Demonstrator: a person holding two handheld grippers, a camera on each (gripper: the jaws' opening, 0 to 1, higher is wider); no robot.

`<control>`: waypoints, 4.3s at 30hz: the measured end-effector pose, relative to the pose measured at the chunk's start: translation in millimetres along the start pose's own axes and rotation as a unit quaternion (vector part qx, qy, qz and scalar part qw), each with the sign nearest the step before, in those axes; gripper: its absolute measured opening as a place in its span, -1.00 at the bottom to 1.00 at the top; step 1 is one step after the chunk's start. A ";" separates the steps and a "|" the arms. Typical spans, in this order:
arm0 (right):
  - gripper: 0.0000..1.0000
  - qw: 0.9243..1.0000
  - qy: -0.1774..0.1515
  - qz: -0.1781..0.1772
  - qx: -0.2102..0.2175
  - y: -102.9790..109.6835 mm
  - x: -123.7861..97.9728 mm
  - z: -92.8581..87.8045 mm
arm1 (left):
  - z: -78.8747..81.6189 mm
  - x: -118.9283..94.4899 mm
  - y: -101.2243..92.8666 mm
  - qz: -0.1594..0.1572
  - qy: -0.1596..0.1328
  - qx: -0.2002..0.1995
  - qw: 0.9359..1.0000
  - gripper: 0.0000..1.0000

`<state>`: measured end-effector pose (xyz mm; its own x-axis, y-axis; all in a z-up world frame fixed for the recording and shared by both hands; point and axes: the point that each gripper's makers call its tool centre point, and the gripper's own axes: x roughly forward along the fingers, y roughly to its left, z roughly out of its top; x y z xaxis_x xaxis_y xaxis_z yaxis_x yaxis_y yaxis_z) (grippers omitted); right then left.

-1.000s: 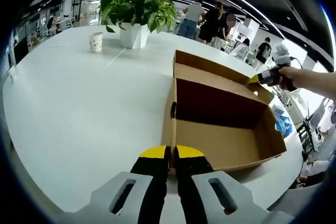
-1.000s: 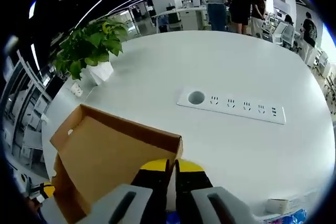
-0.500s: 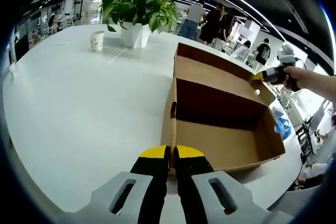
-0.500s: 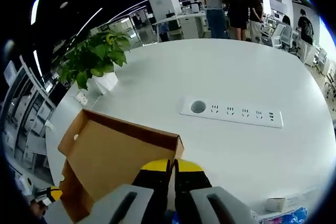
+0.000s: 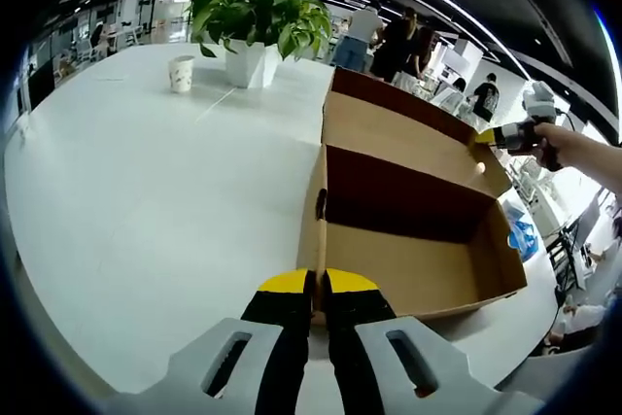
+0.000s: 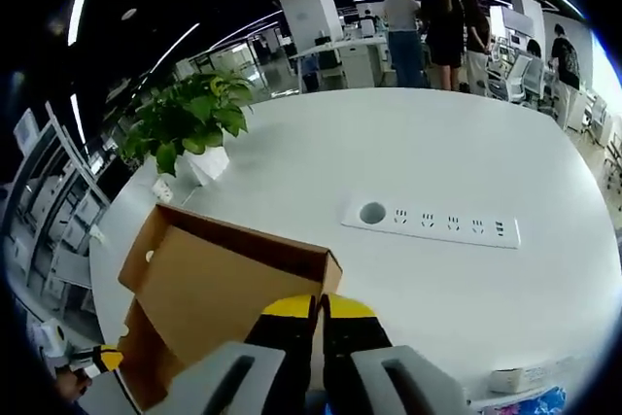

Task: Operate the shoe box by opening the lid, removing the specified soft item, and placing it in the target area until the item is outside and the box remains undamaged.

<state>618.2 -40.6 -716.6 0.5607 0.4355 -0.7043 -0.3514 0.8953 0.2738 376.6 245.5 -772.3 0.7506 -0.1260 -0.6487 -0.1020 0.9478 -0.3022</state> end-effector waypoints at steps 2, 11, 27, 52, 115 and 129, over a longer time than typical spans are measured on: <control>-1.00 1.000 -0.005 0.001 -0.006 1.4 -2.1 1.5 | 0.0 0.1 -0.3 0.000 0.000 0.000 1.000 -0.97; -1.00 1.000 -0.019 0.005 -0.011 5.0 -10.0 6.8 | 0.2 0.5 -2.9 -0.001 -0.001 -0.002 1.000 -0.96; -1.00 0.998 -0.048 0.015 -0.022 14.9 -28.9 12.7 | 2.7 5.0 0.9 -0.004 -0.001 0.000 1.000 -0.96; -1.00 0.996 -0.081 0.022 -0.043 27.7 -60.2 4.6 | -1.9 -2.2 -4.5 -0.014 0.003 0.016 1.000 -0.96; -1.00 0.989 -0.132 0.048 -0.050 54.0 -116.5 -37.1 | -3.3 -2.6 -1.7 -0.038 0.016 0.039 0.998 -0.94; -1.00 0.989 -0.137 0.056 -0.018 59.4 -126.3 -53.1 | -4.2 -2.8 -4.3 -0.037 0.021 0.059 0.997 -0.92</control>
<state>486.7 -47.4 -646.1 0.6972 0.5456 -0.4651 -0.4471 0.8380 0.3128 372.1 240.5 -772.2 0.7254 -0.2062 -0.6568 0.0318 0.9631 -0.2672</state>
